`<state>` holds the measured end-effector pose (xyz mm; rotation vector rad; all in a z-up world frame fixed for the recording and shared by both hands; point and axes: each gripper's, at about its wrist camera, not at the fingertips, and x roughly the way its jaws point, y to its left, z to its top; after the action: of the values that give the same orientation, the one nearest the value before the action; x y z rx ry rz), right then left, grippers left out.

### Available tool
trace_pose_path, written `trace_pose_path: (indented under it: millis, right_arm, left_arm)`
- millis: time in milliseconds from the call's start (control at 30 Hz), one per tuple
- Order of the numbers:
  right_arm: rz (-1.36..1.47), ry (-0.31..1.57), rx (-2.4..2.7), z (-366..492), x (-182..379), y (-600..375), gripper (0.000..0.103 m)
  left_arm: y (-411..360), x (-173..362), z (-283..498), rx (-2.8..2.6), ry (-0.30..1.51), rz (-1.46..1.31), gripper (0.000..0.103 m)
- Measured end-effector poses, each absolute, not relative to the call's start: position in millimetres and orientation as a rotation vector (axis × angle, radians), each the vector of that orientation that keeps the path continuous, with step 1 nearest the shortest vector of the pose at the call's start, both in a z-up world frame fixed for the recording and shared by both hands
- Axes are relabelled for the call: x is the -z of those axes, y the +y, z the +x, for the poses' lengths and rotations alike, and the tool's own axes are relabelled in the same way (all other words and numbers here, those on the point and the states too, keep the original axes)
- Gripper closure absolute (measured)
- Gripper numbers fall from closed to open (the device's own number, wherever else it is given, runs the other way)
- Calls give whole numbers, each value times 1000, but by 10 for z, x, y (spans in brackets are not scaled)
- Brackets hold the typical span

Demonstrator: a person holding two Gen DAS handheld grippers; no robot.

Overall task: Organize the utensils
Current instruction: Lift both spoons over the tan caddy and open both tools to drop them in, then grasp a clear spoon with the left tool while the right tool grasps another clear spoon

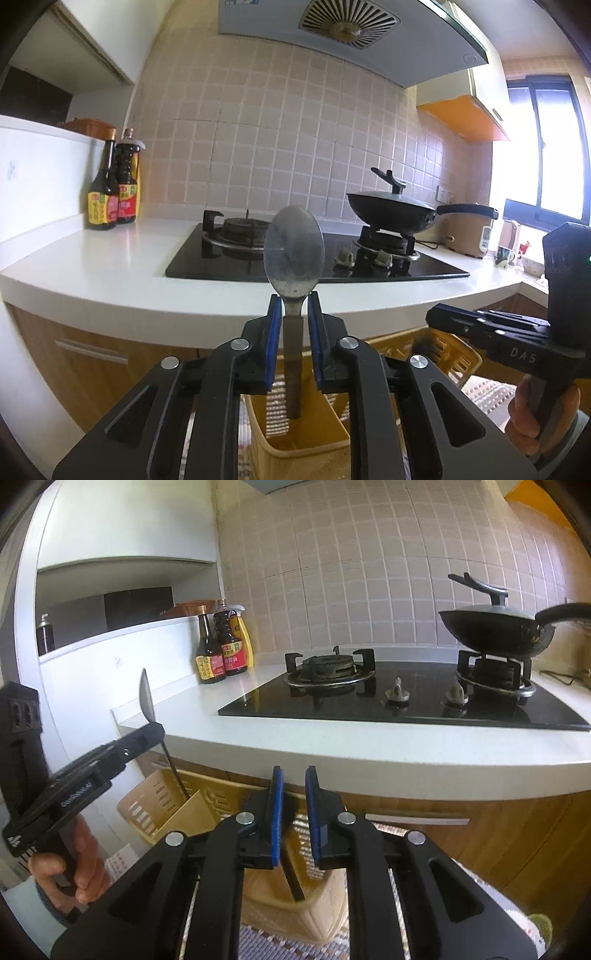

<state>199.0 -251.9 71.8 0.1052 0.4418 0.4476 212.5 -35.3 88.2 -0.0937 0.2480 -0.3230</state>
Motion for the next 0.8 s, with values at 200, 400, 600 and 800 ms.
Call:
trace_pose_path:
  millis: [200, 400, 600, 800]
  right_arm:
    - [152, 453, -452, 1754, -804, -2670, 56]
    - [132, 598, -363, 1491, -885, -2777, 56]
    - [159, 831, -298, 1285, -728, -2917, 56]
    - [178, 1049, -230, 1213, -300, -3000, 56]
  left_arm:
    - [-297, -923, 2013, 342, 277, -105, 61]
    - [-168, -1091, 1750, 371, 334, -151, 56]
    - [-116, -1179, 1479, 384, 462, -148, 53]
    - [-1, -949, 1358, 410, 679, -196, 53]
